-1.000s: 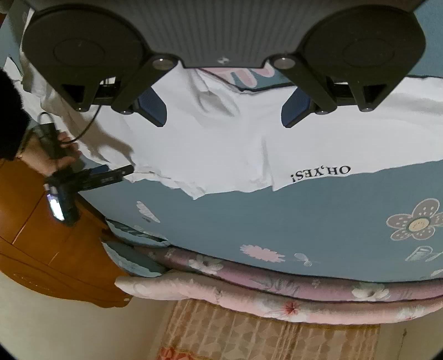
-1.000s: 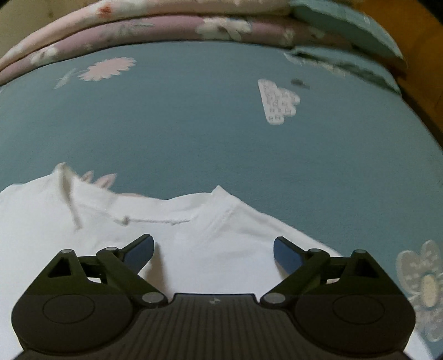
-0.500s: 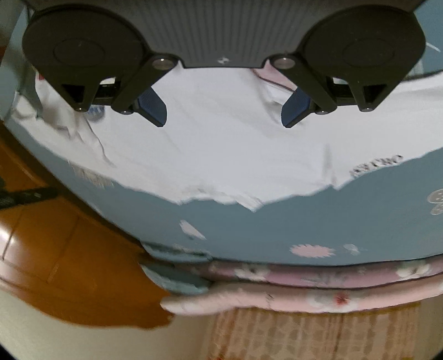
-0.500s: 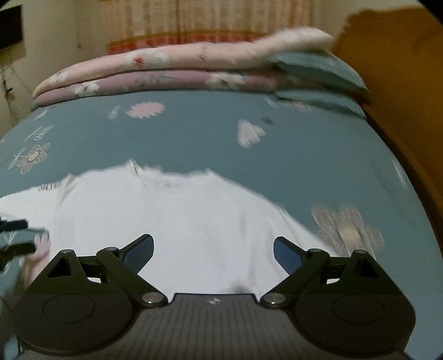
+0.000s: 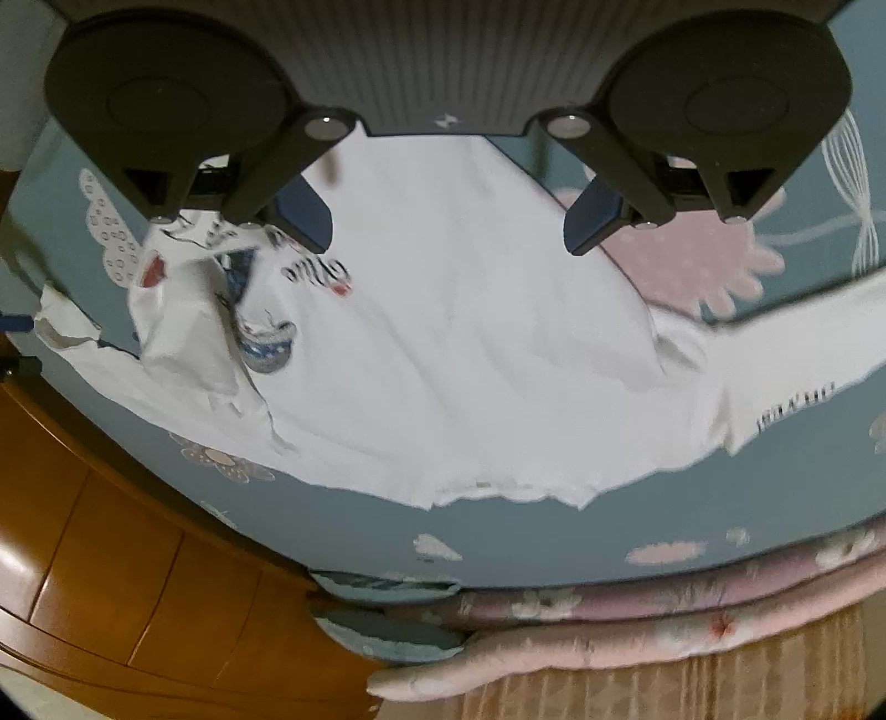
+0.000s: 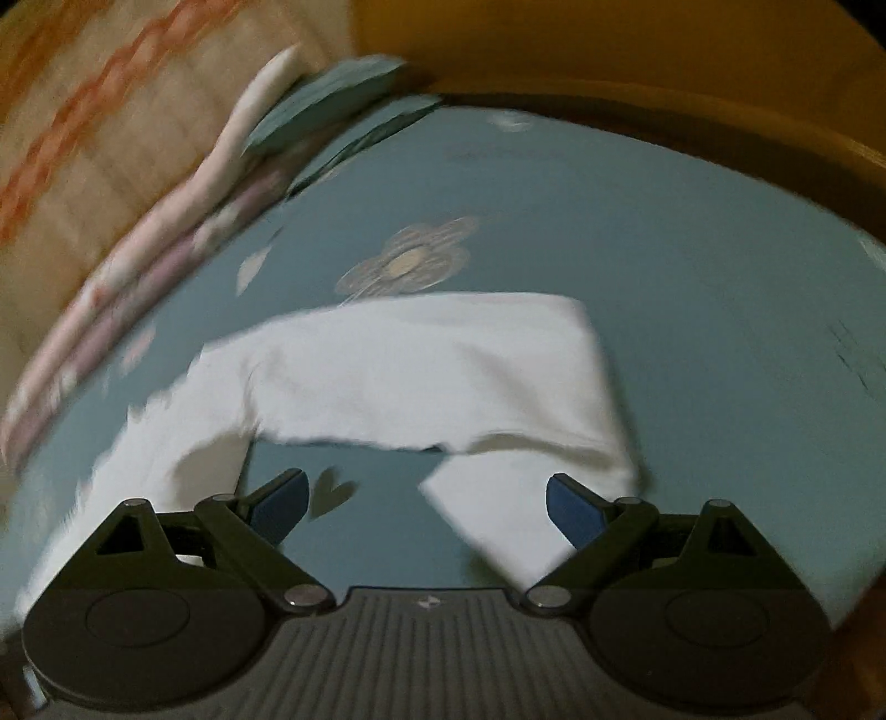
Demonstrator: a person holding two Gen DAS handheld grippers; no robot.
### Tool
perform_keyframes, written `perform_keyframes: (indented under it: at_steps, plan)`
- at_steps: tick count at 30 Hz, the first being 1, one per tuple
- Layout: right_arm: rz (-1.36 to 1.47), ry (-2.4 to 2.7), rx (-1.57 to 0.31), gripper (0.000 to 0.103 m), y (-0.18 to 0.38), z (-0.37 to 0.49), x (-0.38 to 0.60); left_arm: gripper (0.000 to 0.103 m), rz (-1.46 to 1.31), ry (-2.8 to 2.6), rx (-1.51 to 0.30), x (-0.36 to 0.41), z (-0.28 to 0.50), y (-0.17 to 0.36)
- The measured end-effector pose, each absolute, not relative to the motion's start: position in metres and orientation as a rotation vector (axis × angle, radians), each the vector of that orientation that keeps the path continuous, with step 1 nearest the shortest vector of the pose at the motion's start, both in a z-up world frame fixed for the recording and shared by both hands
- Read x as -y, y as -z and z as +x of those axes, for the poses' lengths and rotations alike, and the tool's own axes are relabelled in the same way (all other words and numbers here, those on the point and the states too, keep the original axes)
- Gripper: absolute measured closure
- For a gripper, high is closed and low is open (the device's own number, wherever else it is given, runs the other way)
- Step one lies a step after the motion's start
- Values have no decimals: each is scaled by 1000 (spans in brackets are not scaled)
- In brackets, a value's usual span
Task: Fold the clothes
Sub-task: 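Grasp the sleeve cuff with the right gripper and pull it straight toward the headboard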
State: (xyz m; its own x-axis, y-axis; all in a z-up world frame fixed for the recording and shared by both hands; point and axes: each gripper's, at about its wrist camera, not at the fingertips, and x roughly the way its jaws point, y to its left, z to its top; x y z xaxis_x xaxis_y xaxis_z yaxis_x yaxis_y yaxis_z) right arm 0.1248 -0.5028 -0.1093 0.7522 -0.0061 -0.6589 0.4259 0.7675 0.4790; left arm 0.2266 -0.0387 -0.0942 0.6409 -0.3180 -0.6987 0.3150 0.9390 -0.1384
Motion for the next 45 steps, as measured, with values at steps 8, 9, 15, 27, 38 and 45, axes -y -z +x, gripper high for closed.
perform_keyframes:
  at_steps: [8,9,15,27,38,45]
  plan:
    - [930,295,-605,11,151,96,551,12,-11,383,-810,65,214,85]
    - [908,300,-613,15,153,97,549,12,-7,388,-808,69,214,84]
    - [598,335,-677,48,153,125,526,12,28,410,-808,87,215,80]
    - [152,342,-630,88,99,172,481,12,14,414,-812,85,208,79]
    - [217,-23,-685,83,103,249,417,12,-33,384,-820,63,206,82]
    - [308,15,-640,76,99,202,438,12,-55,382,-826,57,209,85]
